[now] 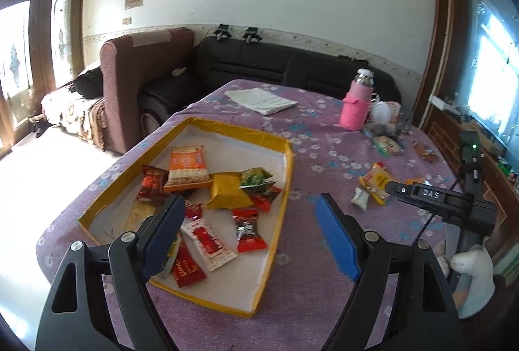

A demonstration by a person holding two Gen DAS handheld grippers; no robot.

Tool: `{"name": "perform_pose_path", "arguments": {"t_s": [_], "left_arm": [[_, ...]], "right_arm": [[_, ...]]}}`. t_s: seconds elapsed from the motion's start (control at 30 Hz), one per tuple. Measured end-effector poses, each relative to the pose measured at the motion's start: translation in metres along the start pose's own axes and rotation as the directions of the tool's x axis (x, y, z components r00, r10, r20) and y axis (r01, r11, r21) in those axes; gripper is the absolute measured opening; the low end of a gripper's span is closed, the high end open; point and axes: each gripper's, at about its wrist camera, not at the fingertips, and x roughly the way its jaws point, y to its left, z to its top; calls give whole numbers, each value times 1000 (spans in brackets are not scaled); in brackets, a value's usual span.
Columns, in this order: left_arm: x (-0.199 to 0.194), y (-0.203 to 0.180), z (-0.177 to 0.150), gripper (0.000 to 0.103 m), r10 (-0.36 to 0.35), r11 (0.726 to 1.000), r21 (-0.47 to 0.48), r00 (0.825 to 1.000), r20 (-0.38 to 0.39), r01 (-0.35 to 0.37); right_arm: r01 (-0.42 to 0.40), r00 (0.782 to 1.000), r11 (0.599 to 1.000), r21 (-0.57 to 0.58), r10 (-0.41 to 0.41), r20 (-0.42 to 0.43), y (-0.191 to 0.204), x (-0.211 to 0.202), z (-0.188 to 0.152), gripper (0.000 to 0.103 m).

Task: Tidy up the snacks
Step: 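Withdraw both open tools from the tray toward the table snacks, then grasp the yellow round-label cracker pack with the right tool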

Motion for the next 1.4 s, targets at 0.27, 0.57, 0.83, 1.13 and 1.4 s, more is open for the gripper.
{"name": "perform_pose_path", "arguments": {"t_s": [0.27,0.57,0.83,1.13,1.4], "left_arm": [[19,-34,-10,83,-163,985,34,982,-96,167],[28,-38,-12,83,-192,980,33,975,-116,197],[41,-30,-16,83,-223,974,0,965,-141,226],[45,-22,-17,83,-220,975,-22,962,-159,219],[78,-53,-10,83,-272,958,12,924,-268,285]], "right_arm": [[89,996,987,133,-92,20,-81,5,47,53],[168,981,934,316,-125,-151,-93,79,72,63],[326,937,902,283,-268,-225,-70,113,82,78],[463,870,885,53,-441,-220,-35,130,74,75],[341,922,940,16,-332,-200,-55,65,25,72]]}}
